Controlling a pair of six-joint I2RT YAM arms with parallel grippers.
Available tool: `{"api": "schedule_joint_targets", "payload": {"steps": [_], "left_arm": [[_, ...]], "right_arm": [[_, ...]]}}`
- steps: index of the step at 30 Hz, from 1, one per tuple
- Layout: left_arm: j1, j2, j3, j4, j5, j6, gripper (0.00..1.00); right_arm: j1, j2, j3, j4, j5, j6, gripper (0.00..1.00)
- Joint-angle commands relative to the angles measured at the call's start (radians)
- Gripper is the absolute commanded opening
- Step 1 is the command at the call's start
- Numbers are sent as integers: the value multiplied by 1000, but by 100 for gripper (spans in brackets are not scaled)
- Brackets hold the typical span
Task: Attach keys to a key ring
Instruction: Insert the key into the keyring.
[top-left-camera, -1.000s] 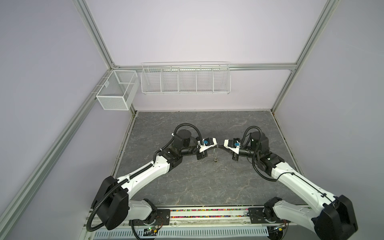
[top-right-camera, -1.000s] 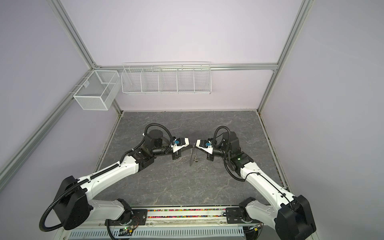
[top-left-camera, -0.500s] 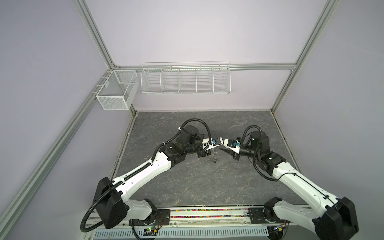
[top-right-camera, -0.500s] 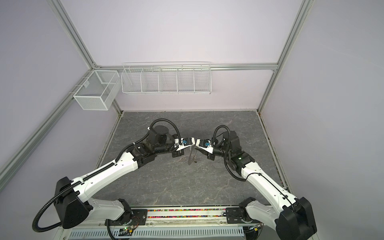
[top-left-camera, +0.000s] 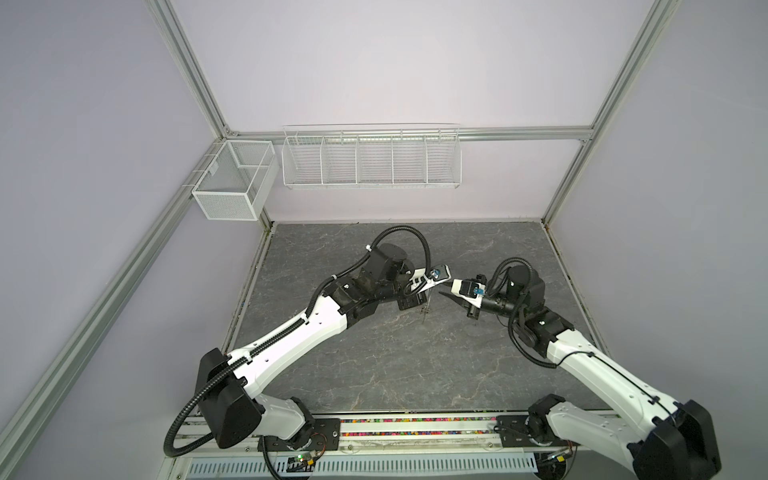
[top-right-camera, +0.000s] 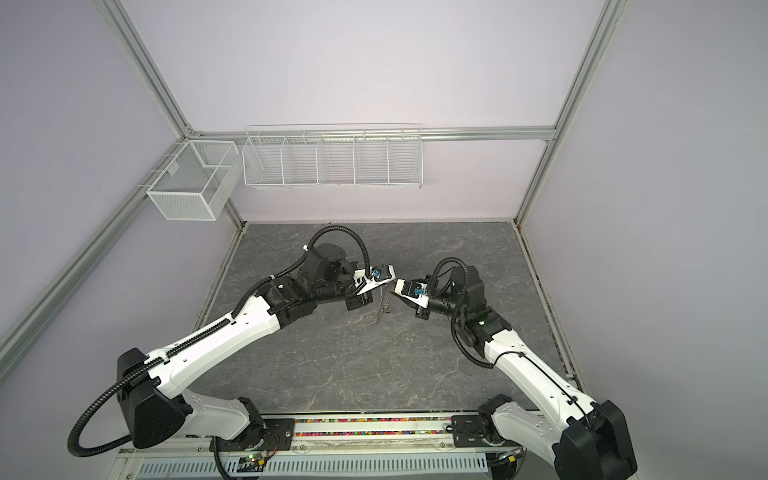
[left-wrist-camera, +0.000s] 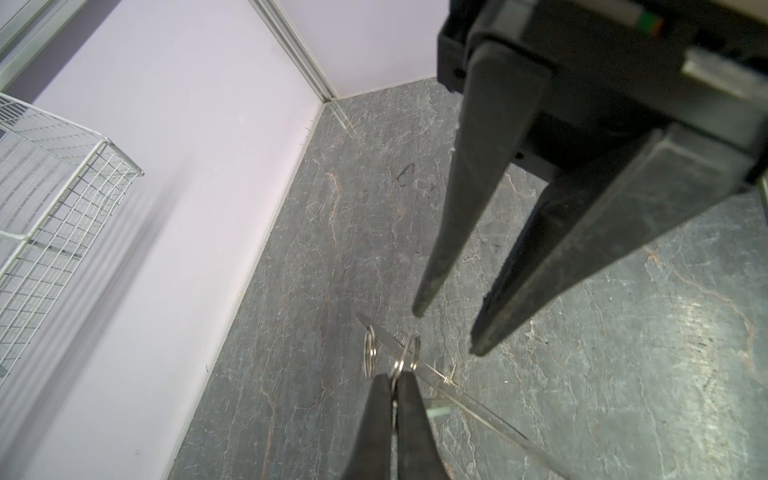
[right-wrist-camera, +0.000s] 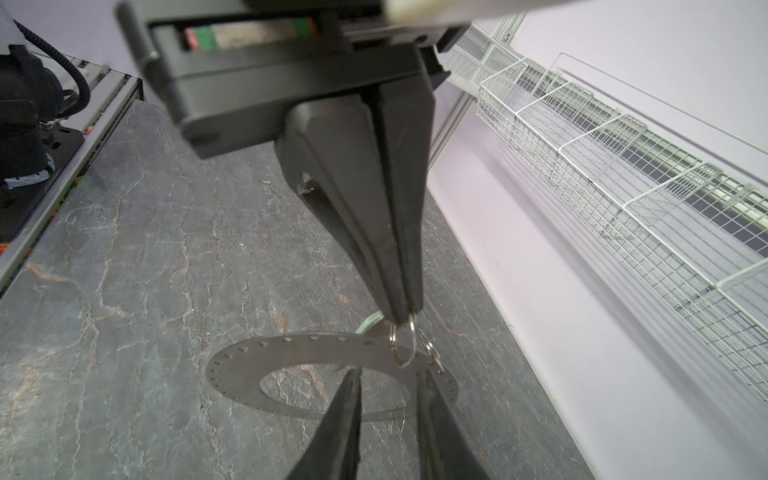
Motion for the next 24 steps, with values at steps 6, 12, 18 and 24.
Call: {"api": "schedule_joint_targets", "payload": {"steps": [6,12,18,24], "left_arm": [[-7,28,89,-108,42,-77,0],[-7,29,97,-111,65,-90,0],[-7,24,89,-110,68,-87,0],[-9,22,86,-105,79,-84,0]], "right_arm": [[44,-36,-22,58,30,-74,26],[72,0,-7,62,103,-85,24],[78,18,-2,97,156,-55,23],[85,37,6,99,170,-42,23]]}}
